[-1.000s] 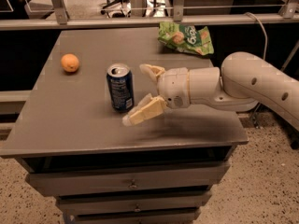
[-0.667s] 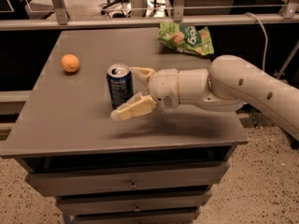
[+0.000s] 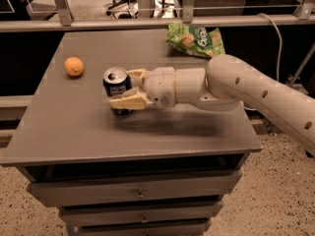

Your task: Pick pepsi can

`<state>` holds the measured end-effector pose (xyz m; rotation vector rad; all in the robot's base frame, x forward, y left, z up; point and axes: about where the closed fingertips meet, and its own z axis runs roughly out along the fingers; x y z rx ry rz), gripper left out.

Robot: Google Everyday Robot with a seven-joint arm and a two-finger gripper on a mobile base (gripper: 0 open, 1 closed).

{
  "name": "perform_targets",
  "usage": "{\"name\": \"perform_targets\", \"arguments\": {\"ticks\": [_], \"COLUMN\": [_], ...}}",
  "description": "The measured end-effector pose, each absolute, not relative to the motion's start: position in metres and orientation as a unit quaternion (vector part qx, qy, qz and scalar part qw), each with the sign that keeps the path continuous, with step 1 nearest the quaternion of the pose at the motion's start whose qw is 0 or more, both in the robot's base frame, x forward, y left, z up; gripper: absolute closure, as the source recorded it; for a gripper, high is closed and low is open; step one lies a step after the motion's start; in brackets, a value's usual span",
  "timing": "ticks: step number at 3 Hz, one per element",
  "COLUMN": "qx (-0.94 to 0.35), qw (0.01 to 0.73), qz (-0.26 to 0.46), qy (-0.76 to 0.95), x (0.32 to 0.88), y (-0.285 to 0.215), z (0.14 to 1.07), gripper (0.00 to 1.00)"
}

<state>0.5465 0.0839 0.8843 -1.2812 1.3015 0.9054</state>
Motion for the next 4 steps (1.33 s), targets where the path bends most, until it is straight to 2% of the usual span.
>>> {"name": "perform_targets", "arguments": {"ticks": [1,2,4], "qx": [-0.535,-0.528,-0.526], "qw": [0.552,0.575,0.585], "qz": [0.375,0.368,0.349], "qy": [0.518,0.505,0.509], "x": [0.549,0.545,0.539], "y": [0.079,0.065,0.049], "z": [0.903,0.917,0.941], "gripper": [0.94,1.00,1.00]}}
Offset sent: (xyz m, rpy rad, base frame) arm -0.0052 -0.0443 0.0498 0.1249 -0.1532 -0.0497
